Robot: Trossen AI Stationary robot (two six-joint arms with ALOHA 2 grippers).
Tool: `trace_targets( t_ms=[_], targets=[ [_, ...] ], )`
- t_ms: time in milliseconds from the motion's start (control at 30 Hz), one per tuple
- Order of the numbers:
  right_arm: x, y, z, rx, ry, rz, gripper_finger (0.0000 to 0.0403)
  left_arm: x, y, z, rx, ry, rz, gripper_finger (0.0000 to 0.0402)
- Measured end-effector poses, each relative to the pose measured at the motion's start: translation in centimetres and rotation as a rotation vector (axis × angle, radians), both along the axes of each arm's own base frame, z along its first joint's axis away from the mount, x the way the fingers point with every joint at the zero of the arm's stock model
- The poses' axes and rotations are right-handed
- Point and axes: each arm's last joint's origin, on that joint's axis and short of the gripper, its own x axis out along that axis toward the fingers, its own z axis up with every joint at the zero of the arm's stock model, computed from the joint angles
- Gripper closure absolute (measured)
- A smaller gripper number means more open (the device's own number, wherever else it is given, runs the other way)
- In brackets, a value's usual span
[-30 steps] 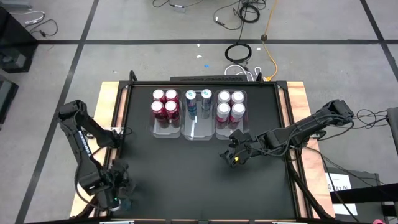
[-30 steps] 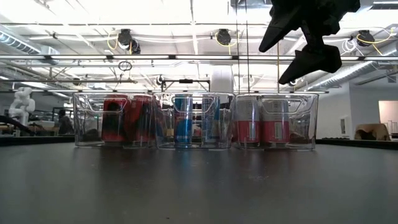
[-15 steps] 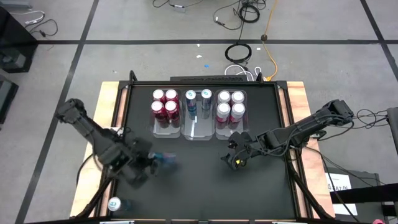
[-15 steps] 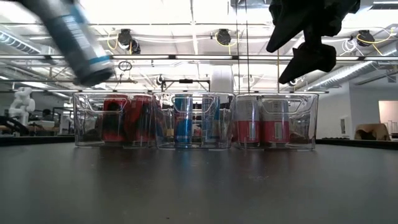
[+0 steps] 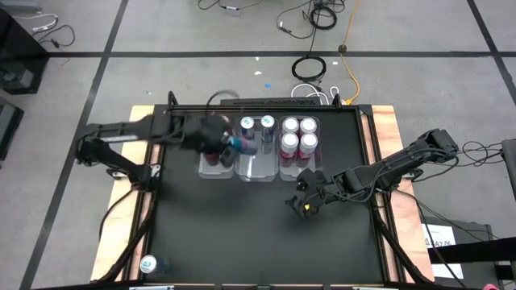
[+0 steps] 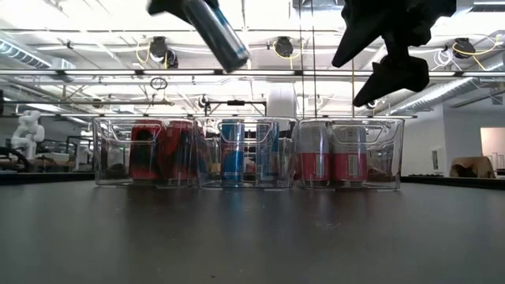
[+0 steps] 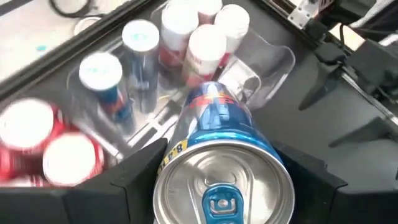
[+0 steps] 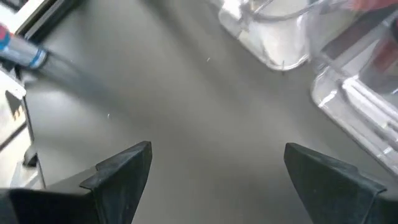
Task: Sort soda cans
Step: Put the blue soda can into the center transparent bin
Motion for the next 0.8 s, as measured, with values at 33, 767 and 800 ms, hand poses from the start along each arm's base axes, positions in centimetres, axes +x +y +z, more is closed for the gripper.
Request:
trace_targets(
  t_ms=[33, 767, 800],
  targets=[
    [0.0, 0.0, 0.0, -0.003, -0.005, -0.018, 0.0044, 0.4, 1.2, -0.1, 0.001, 0.002, -0.024, 0.0135],
    [0.0, -0.3, 0.1, 0.094, -0.058, -0.233, 0.0044, 10.4, 10.3, -10.4, 0.105, 0.516, -0.454, 0.0134],
    [0.0, -0.3, 0.1, 0.095, -0.058, -0.234, 0.0044, 10.5, 10.4, -10.7, 0.116, 0.543, -0.464, 0.0134]
  ],
)
